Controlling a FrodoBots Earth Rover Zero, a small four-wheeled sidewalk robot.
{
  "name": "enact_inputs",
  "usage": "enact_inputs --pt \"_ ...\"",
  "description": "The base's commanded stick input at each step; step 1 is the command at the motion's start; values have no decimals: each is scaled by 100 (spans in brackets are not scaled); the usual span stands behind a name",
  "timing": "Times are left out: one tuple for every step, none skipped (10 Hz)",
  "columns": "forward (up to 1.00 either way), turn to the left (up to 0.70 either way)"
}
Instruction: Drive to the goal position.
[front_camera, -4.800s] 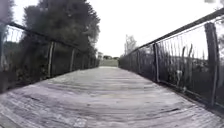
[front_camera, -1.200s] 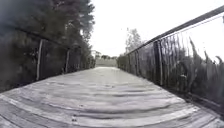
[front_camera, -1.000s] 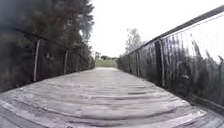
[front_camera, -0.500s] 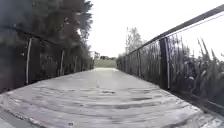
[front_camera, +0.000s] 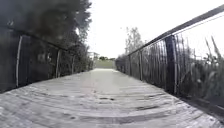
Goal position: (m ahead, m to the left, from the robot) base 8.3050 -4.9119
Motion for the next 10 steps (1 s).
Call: enact_inputs --pt "69 0" --pt "69 0" --pt "69 0" --pt "69 0" --pt "69 2" --pt "69 29" --pt "69 20" --pt "69 10" --pt "69 6" --pt "69 4"
